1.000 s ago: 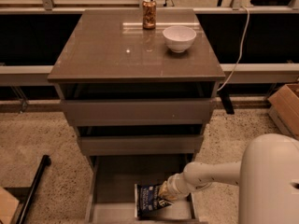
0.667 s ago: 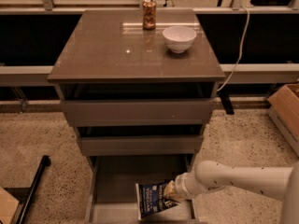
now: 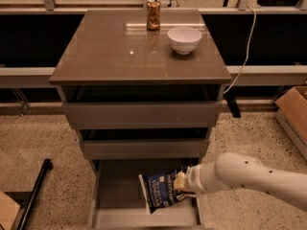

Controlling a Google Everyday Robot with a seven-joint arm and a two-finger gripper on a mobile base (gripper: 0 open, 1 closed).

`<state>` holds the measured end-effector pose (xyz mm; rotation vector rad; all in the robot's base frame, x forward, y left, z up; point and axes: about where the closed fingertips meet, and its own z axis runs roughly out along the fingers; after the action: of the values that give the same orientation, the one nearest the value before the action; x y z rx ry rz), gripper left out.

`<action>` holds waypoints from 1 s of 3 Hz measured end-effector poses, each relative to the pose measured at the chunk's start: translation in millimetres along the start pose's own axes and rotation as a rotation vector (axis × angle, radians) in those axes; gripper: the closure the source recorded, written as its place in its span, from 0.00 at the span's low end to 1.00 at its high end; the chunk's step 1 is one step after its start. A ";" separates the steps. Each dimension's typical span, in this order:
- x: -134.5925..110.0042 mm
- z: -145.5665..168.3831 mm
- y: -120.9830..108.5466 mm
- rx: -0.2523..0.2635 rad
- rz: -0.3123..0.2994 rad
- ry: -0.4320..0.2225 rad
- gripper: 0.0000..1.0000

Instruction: Pick blue chip bag from bottom drawer and place on counter

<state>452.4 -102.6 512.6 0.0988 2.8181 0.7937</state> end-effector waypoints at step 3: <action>-107.8 -168.5 95.4 0.019 -0.206 -0.273 1.00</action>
Offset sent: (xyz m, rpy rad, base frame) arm 0.0994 -0.0331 0.3068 -0.0766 -0.4603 0.0069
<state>521.0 -120.0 722.6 -0.0740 2.5288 0.6520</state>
